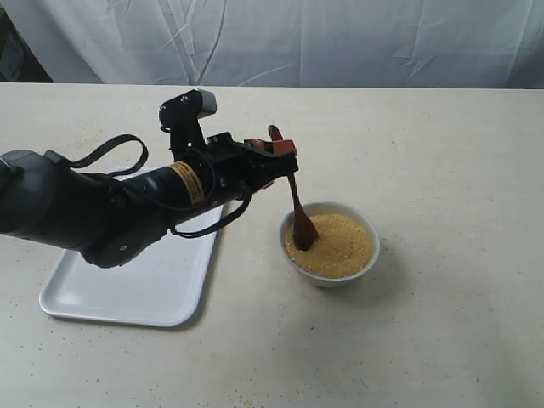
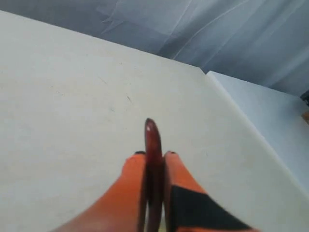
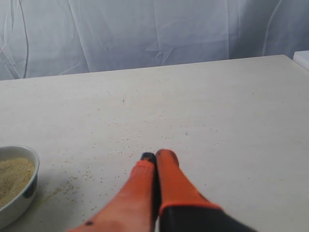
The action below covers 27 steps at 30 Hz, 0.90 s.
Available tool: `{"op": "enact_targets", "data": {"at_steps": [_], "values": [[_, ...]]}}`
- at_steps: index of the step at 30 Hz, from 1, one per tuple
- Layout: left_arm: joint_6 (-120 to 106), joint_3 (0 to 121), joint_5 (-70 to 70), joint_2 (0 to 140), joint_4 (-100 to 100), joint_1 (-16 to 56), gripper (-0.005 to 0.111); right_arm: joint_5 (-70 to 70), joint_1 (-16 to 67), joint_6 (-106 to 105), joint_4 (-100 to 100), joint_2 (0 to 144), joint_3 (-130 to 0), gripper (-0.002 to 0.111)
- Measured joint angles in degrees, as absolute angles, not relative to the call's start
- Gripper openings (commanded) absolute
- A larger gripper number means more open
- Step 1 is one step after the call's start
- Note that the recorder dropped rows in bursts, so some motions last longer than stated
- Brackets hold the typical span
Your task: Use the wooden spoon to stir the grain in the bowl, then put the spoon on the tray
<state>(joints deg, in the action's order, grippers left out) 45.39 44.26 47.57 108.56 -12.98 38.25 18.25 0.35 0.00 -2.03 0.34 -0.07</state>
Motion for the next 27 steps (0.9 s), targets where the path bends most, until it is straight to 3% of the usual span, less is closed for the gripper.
{"op": "enact_targets", "data": {"at_steps": [14,18,27], "values": [[42.59,44.26,49.05,100.67,-18.85,38.25,0.000,18.25,0.35,0.00,-2.03,0.34,-0.07,0.000],[40.43,44.26,44.41,104.62,-17.87,38.25,0.000,18.25,0.35,0.00,-2.03,0.34,-0.07,0.000],[49.16,44.26,51.13,105.08,-27.37,37.68,0.000,18.25,0.35,0.00,-2.03,0.34,-0.07,0.000]]}}
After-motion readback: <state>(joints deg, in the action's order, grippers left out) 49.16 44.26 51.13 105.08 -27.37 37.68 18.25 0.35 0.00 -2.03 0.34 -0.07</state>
